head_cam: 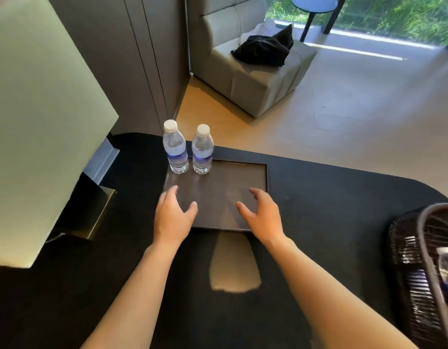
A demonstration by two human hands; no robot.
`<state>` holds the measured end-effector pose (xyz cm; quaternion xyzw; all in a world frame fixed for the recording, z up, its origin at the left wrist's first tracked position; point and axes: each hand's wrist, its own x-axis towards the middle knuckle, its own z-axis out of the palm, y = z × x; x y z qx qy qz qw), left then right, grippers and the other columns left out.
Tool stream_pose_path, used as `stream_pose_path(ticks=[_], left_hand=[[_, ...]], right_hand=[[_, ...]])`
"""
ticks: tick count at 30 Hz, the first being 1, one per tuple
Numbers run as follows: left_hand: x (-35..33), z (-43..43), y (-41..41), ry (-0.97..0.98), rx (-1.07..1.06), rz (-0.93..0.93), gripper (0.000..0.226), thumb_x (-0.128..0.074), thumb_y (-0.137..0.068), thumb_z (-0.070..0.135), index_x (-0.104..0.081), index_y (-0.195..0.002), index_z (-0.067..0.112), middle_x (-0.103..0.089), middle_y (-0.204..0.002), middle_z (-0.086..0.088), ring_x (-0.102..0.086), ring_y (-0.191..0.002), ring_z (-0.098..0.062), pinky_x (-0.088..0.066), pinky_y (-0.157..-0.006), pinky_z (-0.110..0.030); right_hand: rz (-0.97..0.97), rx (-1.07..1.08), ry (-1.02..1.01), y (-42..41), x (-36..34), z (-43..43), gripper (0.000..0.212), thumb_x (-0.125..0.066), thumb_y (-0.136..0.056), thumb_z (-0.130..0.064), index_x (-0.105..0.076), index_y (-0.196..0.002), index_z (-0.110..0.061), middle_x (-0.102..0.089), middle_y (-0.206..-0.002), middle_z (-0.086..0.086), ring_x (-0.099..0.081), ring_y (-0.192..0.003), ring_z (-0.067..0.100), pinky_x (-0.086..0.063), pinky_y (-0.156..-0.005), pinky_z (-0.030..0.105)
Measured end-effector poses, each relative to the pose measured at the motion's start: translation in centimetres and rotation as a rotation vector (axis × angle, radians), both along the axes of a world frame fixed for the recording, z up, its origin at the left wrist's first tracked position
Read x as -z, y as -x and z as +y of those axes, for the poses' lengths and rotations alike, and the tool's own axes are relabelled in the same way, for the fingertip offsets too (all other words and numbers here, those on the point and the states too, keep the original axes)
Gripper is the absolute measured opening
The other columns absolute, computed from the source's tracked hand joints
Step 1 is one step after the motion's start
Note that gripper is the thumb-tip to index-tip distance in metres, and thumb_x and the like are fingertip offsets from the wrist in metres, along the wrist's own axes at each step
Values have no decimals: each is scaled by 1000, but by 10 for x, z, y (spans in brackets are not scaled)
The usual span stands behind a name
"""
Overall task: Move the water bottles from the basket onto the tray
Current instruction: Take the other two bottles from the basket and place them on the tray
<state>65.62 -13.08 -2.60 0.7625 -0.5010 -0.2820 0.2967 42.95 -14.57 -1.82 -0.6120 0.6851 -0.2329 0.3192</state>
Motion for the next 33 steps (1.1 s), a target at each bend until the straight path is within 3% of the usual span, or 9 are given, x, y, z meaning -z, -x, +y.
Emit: stream_pose_path(ticks=[6,14,18,22,26,30,33], left_hand=[[-14,101,111,-65,223,-42,49,-66,-93,31,-56,-136,11,-60,-130,-6,-59,-118,-20,-45,-92,-28],[-56,203,283,-65,494,-156,38,-58,-96,37,-61,-128,17,-64,-119,3,-62,-102,-12,-47,-77,-25],[-75,234,365,-31,603,-213,36,-58,-96,39,-63,-125,17,-66,-113,4,-63,-98,-12,-53,-78,-28],[-89,244,430,0,686,-268,36,-58,-96,39,-63,-124,18,-67,-112,2,-66,-97,-14,-55,-78,-30],[-97,235,481,-9,752,-288,33,-58,-96,40,-63,-121,18,-67,-110,2,-64,-92,-13,-47,-68,-26],[-90,209,528,-5,809,-313,24,-59,-93,40,-64,-103,19,-64,-94,2,-59,-75,-11,-46,-59,-27],[-78,181,561,-40,825,-327,25,-57,-93,35,-65,-101,13,-63,-93,-3,-60,-77,-17,-50,-61,-30]], right_hand=[[127,38,-71,101,-18,107,54,-66,-95,-42,-56,-141,-16,-63,-135,3,-64,-114,17,-49,-96,31],[284,146,-98,257,-56,250,49,-60,-96,-46,-58,-137,-19,-66,-129,1,-65,-110,17,-50,-91,33],[294,241,-105,338,-74,299,41,-60,-95,-45,-64,-125,-17,-69,-116,2,-66,-106,21,-51,-83,34],[303,324,-109,402,-84,321,39,-58,-95,-45,-65,-119,-15,-70,-110,3,-67,-101,22,-54,-83,40],[256,388,-101,447,-86,321,32,-60,-95,-42,-65,-116,-18,-68,-103,-1,-65,-91,16,-58,-82,43],[252,404,-116,483,-80,302,21,-61,-95,-37,-63,-105,-18,-65,-95,-1,-63,-80,12,-57,-74,39],[293,396,-159,507,-72,278,22,-60,-95,-40,-61,-103,-19,-62,-90,-2,-61,-77,14,-49,-64,34]])
